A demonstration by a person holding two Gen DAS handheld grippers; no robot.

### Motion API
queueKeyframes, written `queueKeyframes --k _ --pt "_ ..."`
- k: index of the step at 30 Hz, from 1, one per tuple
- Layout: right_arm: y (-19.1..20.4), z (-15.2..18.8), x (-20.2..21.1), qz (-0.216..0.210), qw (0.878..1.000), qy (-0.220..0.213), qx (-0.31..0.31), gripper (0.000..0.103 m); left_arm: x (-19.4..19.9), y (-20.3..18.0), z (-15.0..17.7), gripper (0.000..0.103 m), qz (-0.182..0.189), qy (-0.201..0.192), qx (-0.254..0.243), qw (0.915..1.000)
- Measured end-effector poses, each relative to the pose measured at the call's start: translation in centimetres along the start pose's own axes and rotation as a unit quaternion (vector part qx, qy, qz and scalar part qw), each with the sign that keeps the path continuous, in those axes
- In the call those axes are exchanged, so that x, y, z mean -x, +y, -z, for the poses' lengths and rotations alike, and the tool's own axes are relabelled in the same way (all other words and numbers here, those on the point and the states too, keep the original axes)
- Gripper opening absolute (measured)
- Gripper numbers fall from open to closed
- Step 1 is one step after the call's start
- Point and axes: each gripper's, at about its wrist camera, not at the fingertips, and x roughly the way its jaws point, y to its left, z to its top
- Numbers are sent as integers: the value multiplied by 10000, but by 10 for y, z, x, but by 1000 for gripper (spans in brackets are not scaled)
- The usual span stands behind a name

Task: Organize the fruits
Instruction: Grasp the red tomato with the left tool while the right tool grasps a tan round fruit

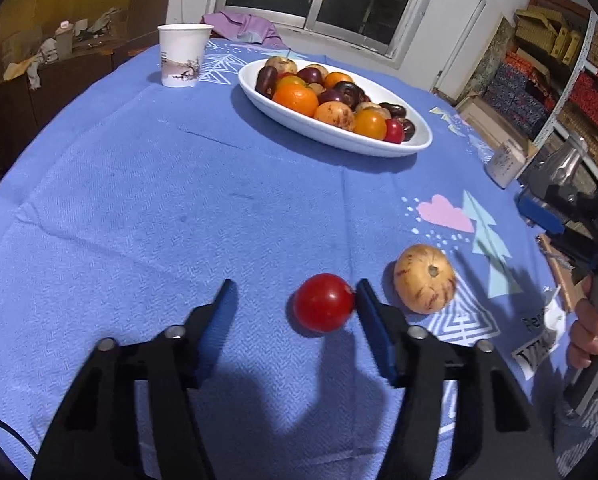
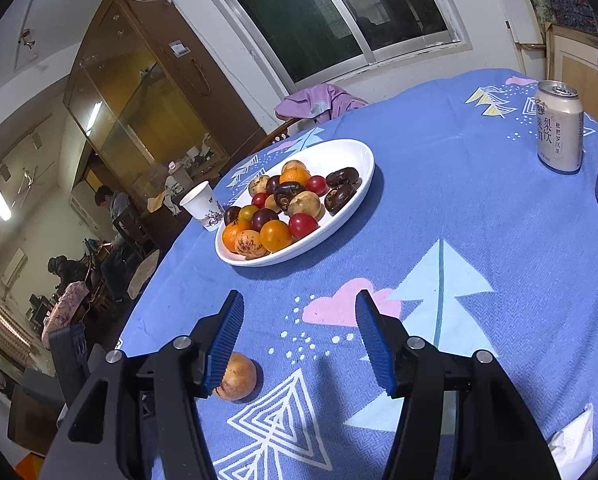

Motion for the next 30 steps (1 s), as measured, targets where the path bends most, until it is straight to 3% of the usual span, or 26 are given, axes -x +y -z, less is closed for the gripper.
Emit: queueKeyframes --k 3,9,14,20,26,30 --pt "1 1 -1 3 10000 25 21 59 -1 -6 2 50 -21 2 -142 9999" --pt "3 2 -4 21 9999 84 70 59 -4 -16 3 31 149 55 -350 9993" --pt "9 6 -9 29 9995 207 216 59 -3 -30 6 31 -109 -13 -683 9976" --pt "35 23 -26 -60 9950 577 818 59 11 13 -2 30 -423 -333 190 9984" --pt "81 51 -50 73 9813 863 1719 59 13 21 -5 30 -499 -417 348 9973" --pt "100 68 -69 522 9672 954 2296 55 12 26 -5 30 -385 -392 423 9976"
